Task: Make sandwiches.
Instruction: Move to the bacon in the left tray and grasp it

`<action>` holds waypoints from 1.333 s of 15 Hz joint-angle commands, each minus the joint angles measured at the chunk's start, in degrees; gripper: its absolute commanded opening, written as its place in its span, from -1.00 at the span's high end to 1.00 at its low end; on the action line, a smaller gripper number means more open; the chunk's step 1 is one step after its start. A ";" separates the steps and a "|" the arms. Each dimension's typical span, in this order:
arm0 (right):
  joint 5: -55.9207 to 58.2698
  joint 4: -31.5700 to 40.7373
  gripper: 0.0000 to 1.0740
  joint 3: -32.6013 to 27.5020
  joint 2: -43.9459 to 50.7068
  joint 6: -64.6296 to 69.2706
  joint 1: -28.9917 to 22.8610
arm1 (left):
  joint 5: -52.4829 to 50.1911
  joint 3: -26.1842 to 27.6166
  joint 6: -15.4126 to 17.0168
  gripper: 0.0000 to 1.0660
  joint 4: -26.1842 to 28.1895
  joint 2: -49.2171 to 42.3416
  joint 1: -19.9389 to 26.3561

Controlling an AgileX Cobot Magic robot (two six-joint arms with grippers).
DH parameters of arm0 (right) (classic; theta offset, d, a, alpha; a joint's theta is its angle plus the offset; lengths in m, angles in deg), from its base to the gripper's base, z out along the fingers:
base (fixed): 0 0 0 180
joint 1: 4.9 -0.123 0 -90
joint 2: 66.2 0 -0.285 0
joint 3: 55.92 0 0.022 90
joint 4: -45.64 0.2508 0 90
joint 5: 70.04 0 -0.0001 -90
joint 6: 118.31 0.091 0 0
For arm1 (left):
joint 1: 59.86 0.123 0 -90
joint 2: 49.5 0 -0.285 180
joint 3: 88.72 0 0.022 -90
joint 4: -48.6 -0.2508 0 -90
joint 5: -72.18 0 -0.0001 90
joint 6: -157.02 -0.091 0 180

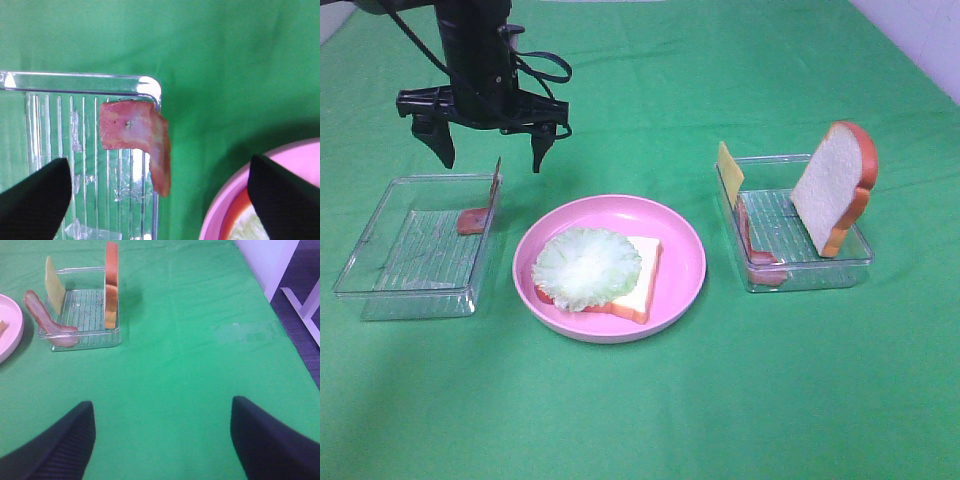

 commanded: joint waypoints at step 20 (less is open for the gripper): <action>-0.57 -0.11 -0.33 0.00 0.92 -0.57 0.23 | 0.11 0.17 0.52 0.84 0.40 2.46 0.52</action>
